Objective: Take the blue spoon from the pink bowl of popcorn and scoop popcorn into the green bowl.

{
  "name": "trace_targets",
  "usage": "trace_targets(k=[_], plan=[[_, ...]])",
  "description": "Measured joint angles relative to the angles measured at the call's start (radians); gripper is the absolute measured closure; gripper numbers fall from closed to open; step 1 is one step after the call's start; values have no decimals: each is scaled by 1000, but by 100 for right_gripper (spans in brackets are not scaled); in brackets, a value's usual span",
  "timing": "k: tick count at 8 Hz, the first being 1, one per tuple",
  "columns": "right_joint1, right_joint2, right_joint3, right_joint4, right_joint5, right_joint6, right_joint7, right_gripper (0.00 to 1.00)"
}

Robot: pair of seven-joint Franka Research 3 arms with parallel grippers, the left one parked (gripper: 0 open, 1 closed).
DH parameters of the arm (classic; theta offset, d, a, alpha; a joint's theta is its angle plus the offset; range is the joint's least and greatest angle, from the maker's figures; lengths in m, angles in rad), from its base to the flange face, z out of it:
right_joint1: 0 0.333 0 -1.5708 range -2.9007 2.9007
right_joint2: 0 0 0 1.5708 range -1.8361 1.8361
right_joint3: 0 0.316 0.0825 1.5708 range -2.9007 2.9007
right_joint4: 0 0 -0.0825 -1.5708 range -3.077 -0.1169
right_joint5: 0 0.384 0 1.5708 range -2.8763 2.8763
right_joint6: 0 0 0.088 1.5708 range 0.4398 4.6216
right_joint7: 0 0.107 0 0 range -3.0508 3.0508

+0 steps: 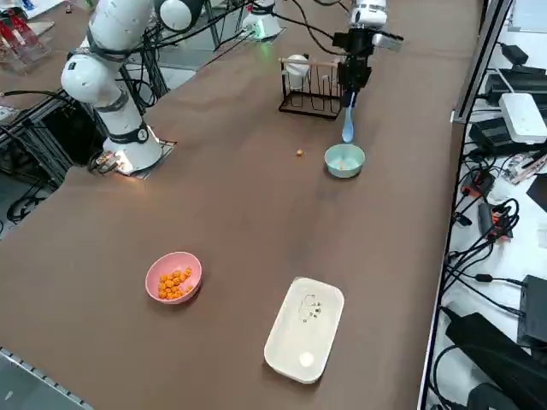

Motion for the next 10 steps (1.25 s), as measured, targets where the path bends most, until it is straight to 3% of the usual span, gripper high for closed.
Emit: trace_targets(k=[3, 6, 10], plan=[[-32, -23, -1, 0, 33, -28, -8, 87], [-111, -34, -27, -26, -9, -255, -99, 87], [-207, -39, -93, -335, -216, -283, -134, 87]])
